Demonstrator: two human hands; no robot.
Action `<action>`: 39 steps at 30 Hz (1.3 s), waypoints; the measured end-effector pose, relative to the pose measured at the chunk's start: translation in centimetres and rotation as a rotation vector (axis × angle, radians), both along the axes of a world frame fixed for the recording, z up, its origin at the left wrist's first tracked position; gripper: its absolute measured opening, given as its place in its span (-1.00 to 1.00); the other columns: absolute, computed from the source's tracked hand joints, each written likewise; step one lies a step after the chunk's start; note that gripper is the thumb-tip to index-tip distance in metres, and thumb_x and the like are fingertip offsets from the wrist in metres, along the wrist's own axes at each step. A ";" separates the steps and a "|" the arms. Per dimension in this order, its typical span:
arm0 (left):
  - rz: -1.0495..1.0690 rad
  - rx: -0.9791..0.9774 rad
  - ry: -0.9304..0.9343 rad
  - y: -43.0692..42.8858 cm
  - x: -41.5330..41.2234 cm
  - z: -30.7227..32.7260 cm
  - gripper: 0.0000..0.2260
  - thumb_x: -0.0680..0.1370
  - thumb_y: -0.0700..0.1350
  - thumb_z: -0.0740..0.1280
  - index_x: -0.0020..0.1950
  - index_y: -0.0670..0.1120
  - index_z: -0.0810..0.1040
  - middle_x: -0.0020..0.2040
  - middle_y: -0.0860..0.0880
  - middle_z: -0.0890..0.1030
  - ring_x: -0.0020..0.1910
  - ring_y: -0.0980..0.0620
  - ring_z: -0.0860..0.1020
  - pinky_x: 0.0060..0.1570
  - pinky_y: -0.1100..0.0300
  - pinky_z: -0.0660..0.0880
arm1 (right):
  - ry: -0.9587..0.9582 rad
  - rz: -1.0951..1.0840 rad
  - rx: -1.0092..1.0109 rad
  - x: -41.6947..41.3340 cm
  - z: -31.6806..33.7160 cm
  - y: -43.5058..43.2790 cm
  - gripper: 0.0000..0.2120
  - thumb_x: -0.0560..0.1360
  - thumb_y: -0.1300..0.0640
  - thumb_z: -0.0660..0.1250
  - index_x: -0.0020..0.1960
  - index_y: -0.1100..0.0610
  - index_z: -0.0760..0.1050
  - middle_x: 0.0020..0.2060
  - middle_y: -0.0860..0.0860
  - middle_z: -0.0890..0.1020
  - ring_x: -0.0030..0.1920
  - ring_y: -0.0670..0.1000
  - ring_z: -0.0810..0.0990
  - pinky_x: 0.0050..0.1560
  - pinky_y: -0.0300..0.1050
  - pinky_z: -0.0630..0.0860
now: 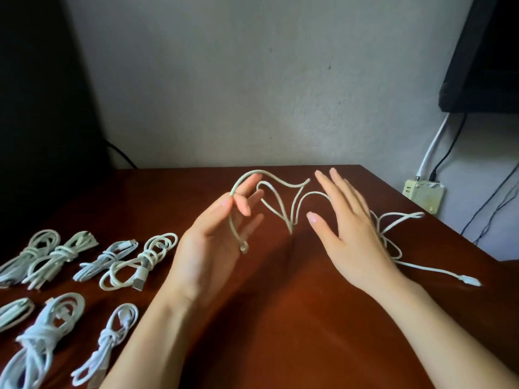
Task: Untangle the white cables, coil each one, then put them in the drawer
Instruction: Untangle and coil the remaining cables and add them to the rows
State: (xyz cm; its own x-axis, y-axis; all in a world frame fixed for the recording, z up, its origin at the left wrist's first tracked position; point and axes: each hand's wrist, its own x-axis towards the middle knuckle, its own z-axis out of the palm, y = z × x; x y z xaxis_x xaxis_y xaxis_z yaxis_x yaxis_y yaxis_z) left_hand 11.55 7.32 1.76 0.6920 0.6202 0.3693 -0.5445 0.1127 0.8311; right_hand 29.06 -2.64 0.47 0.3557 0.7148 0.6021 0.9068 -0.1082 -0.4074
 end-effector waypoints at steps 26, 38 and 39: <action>0.059 -0.567 -0.194 0.6 0.1 0.8 -0.53 0.63 0.19 -0.05 -0.07 -0.09 0.49 0.15 -0.11 0.65 0.06 -0.09 0.65 -0.08 -0.11 0.62 | -0.336 0.265 0.088 -4.2 -0.2 -0.1 -0.76 0.56 0.01 0.17 0.06 0.03 0.58 -0.30 -0.10 0.53 -0.35 0.00 0.54 -0.33 -0.11 0.51; 0.308 -0.485 -0.035 0.8 0.4 0.6 -0.60 0.65 0.14 -0.02 0.06 -0.12 0.45 -0.14 -0.06 0.57 -0.52 0.13 0.28 -0.59 0.35 0.18 | -0.390 0.366 0.108 -5.5 0.0 -0.4 -0.72 0.59 -0.02 0.17 -0.10 0.08 0.60 -0.40 -0.07 0.48 -0.39 -0.04 0.46 -0.38 -0.09 0.46; 0.299 -0.488 -0.040 0.8 0.4 0.6 -0.61 0.65 0.13 -0.01 0.06 -0.12 0.45 -0.14 -0.06 0.56 -0.52 0.13 0.27 -0.60 0.35 0.18 | -0.390 0.347 0.140 -5.5 0.2 -0.5 -0.73 0.57 -0.04 0.21 -0.15 0.07 0.59 -0.41 -0.10 0.44 -0.40 -0.07 0.42 -0.39 -0.12 0.44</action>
State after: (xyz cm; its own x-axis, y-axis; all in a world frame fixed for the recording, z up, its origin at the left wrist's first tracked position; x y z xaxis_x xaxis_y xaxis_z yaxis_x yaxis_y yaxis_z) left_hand 11.92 8.12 2.39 0.4514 0.8922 0.0131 -0.6417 0.3143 0.6996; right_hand 23.59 -3.14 0.64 -0.1555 0.6543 0.7400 0.9665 0.2556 -0.0228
